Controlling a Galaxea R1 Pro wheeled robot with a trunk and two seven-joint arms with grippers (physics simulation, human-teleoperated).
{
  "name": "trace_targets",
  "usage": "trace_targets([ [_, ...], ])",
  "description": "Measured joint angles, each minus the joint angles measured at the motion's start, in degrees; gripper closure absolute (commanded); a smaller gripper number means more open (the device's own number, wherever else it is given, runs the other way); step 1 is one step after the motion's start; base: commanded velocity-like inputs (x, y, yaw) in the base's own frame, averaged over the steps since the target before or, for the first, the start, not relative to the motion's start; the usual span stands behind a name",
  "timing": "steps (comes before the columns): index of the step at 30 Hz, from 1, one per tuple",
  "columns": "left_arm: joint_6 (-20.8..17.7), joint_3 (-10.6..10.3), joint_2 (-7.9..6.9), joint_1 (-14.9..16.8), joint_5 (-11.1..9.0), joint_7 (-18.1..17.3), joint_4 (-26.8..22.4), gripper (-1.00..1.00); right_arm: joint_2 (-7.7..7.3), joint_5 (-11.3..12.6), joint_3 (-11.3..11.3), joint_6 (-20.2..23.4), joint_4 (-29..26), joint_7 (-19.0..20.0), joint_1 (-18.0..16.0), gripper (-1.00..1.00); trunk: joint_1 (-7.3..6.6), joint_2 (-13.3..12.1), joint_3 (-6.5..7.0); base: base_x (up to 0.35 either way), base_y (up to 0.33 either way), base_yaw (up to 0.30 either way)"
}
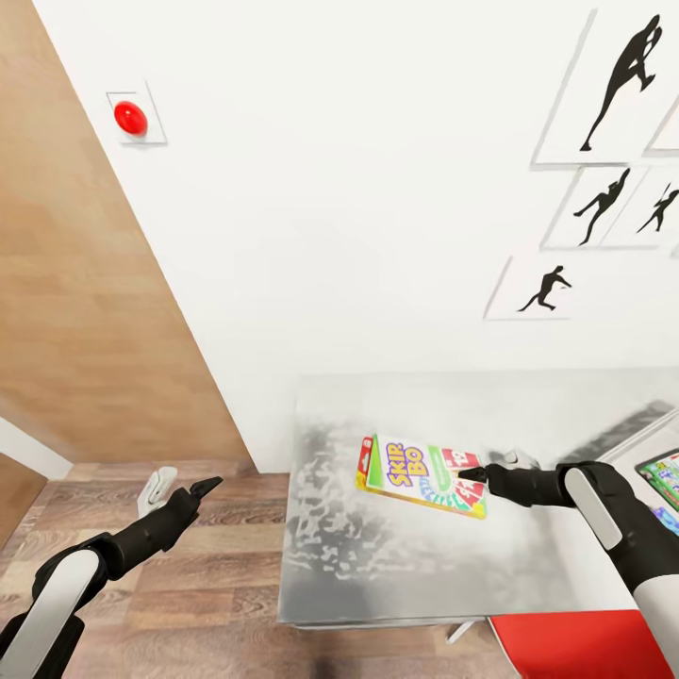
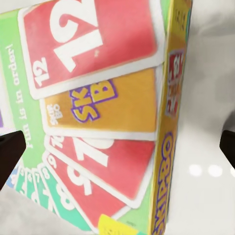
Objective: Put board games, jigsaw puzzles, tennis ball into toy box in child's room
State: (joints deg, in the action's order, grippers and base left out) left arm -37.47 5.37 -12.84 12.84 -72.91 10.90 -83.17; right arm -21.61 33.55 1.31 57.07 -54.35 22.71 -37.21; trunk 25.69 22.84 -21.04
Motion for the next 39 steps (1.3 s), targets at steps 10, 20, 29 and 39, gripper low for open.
trace_targets([
  [10,0.0,-1.3,0.0,0.0,0.1,0.0,0.0,-1.0,-0.02,-0.2,0.0,0.0,-0.2,0.1,0.0,-1.0,-0.04,0.0,-0.12,0.0,0.0,0.016],
  [20,0.0,-2.2,0.0,0.0,0.2,0.0,0.0,-1.0,-0.07,-0.3,0.1,0.0,0.2,0.1,0.0,-1.0,-0.18,0.0,-0.14,0.0,0.0,0.196],
  [29,0.0,-2.4,0.0,0.0,0.2,0.0,0.0,-1.0,0.01,-0.3,0.0,0.0,0.1,0.0,0.0,-1.0,-0.16,0.0,-0.14,0.0,0.0,0.257],
  [39,0.0,-2.4,0.0,0.0,0.1,0.0,0.0,-1.0,-0.13,0.2,0.0,0.0,-0.1,0.1,0.0,-1.0,-0.05,0.0,-0.14,0.0,0.0,0.063],
])
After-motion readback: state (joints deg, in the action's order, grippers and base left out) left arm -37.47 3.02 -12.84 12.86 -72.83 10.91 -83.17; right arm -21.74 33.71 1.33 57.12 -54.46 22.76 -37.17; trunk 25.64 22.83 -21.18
